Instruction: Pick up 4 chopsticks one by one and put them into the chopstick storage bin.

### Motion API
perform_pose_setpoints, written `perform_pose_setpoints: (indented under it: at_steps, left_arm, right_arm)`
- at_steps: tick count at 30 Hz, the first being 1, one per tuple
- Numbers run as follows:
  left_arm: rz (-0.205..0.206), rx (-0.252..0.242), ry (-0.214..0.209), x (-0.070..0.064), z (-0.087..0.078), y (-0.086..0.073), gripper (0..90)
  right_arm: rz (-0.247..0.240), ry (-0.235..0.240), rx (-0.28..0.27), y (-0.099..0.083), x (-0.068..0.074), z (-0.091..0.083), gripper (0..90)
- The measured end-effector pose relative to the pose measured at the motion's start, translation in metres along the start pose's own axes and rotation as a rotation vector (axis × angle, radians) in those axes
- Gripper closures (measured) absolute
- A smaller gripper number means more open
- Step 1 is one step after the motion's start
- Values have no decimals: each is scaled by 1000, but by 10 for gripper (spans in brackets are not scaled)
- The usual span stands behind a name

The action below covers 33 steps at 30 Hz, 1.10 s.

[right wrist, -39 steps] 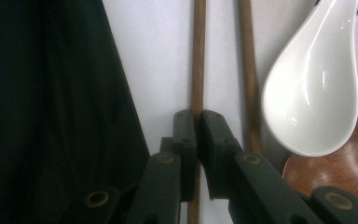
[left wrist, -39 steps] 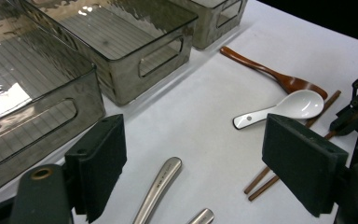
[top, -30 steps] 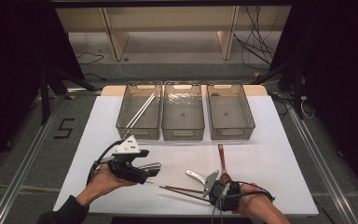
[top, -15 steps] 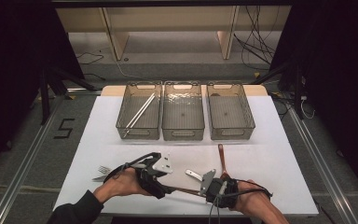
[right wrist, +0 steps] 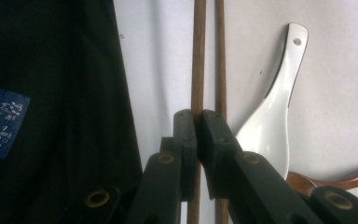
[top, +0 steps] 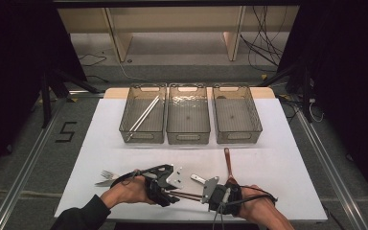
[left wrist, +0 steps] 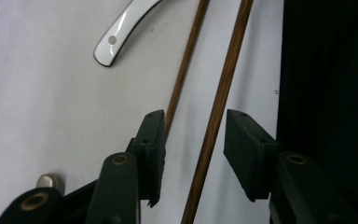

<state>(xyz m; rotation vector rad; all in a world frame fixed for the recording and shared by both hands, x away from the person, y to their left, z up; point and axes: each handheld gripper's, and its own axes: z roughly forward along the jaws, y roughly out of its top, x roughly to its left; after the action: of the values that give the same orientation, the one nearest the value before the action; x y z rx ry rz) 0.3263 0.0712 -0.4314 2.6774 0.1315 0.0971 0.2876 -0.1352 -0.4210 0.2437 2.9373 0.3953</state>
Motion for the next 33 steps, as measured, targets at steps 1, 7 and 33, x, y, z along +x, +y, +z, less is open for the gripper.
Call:
perform_pose_setpoints:
  at_steps: [1, 7, 33]
  left_arm:
    - [8, 8, 3, 0, 0, 0, 613]
    - [18, 16, -19, -1, 2, 0, 694]
    - [-80, -11, -100, 12, -13, -18, 850]
  right_arm:
    - [-1, -1, 0, 0, 0, 0, 854]
    - [-12, 0, -7, 1, 2, 0, 854]
    - [170, -36, -134, -23, -14, -20, 543]
